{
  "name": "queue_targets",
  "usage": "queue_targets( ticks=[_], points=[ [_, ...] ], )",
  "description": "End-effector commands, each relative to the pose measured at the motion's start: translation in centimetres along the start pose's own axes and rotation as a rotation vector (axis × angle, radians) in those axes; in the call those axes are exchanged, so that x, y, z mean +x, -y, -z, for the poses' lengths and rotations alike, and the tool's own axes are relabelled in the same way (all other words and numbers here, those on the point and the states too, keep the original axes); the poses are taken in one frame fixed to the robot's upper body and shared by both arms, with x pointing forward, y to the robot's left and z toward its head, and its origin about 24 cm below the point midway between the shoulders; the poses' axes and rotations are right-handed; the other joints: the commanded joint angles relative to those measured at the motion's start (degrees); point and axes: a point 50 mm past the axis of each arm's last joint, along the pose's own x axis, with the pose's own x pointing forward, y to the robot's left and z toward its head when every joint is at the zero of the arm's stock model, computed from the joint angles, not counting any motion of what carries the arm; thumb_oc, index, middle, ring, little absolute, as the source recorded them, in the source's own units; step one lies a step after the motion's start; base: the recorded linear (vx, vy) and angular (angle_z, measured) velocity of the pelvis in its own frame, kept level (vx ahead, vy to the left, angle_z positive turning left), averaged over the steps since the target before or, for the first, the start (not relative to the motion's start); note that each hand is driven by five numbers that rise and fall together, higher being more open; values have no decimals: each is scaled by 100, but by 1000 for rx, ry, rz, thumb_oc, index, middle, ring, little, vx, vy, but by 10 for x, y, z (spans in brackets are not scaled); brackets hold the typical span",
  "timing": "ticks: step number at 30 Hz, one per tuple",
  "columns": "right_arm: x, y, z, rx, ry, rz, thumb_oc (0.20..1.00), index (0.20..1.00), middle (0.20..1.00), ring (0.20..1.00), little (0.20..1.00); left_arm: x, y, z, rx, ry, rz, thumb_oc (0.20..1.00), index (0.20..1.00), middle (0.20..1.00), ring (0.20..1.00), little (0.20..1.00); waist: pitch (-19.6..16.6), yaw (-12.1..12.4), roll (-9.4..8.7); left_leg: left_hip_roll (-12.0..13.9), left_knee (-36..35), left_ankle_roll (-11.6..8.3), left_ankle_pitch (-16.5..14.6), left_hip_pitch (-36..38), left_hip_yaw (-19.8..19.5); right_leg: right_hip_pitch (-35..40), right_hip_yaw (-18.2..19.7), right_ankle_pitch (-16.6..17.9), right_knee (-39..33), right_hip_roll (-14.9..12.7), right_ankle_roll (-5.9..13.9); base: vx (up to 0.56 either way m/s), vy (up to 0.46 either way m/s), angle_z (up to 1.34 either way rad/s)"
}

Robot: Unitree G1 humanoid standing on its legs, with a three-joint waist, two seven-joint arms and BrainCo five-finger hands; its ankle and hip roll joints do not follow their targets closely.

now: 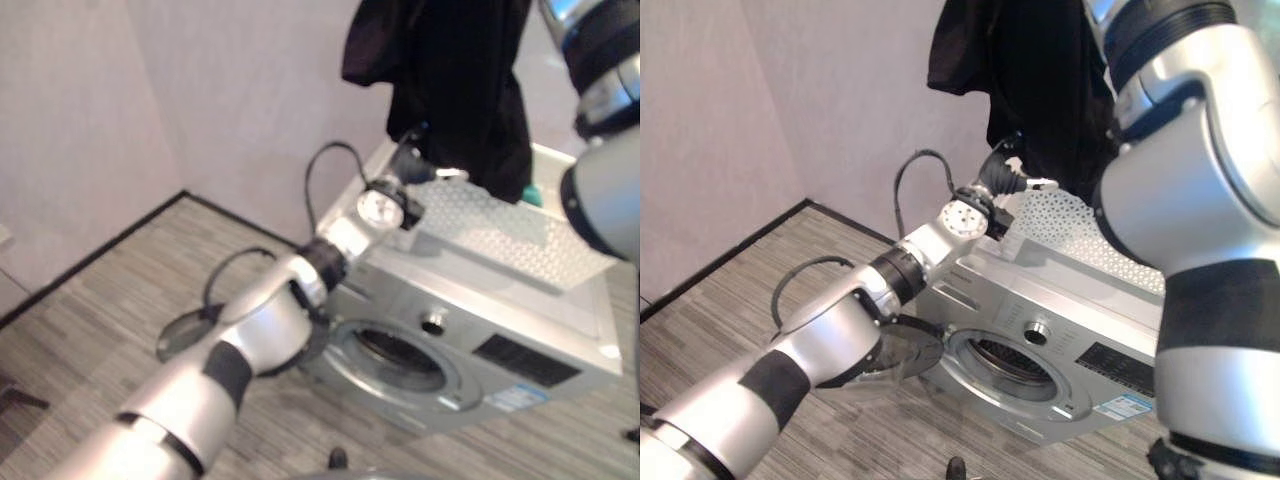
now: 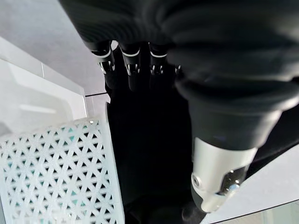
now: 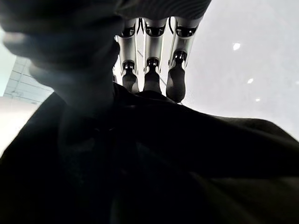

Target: Grab the laundry basket,head to the washer,open it,put in the laundry and shut it.

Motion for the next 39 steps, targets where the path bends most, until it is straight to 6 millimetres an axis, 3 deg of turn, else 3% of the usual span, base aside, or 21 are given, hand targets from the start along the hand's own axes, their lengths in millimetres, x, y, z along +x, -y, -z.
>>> queue_targets(
  ticks=[1, 8, 14, 17, 21, 24, 39],
  points=[
    [15, 60, -4, -23, -15, 170, 200, 200, 200, 200, 200, 10, 4, -52, -11, 139, -16, 1000, 1000, 1000, 1000, 1000, -347, 0, 158, 501, 275, -73, 1479, 314, 599, -6, -77, -849, 984, -417, 635, 0, 0, 0],
    [13, 51, -2, 8, -24, 148, 200, 200, 200, 200, 200, 11, 12, -65, -23, 153, 0, 1000, 1000, 1000, 1000, 1000, -377, -87, 189, 506, 199, -90, 1514, 361, 752, 4, -82, -821, 965, -409, 654, 0, 0, 0],
    [12, 42, -6, -15, -10, 119, 200, 200, 200, 200, 200, 13, 10, -100, -31, 227, -8, 1000, 1000, 1000, 1000, 1000, -406, -198, 258, 496, 149, -112, 1549, 393, 963, 24, -48, -793, 907, -382, 663, 1, -4, 1],
    [11, 38, -2, 2, -19, 108, 200, 200, 200, 200, 200, 13, 0, -126, -16, 293, -39, 1000, 1000, 1000, 1000, 1000, -413, -203, 322, 482, 119, -118, 1547, 458, 1001, 10, 23, -782, 905, -367, 684, -1, -6, -1],
    [10, 33, 1, 32, -31, 91, 200, 200, 200, 200, 200, 14, -11, -140, -4, 322, -64, 1000, 1000, 1000, 1000, 1000, -424, -217, 386, 477, 121, -121, 1553, 502, 1050, -5, 100, -792, 930, -347, 697, -2, -10, -4],
    [9, 32, 3, 45, -39, 82, 200, 200, 200, 200, 200, 15, -13, -139, 2, 306, -59, 1000, 1000, 1000, 1000, 1000, -430, -229, 420, 485, 117, -124, 1564, 519, 1073, 0, 125, -789, 912, -334, 700, -9, -23, -7],
    [10, 35, -15, 139, 42, 98, 200, 200, 200, 200, 200, 10, 22, -118, -108, 260, 60, 1000, 1000, 1000, 1000, 1000, -269, -482, 611, 588, 108, -202, 1689, 534, 1276, -132, 315, -782, 866, -207, 652, -12, -28, -7]
  ],
)
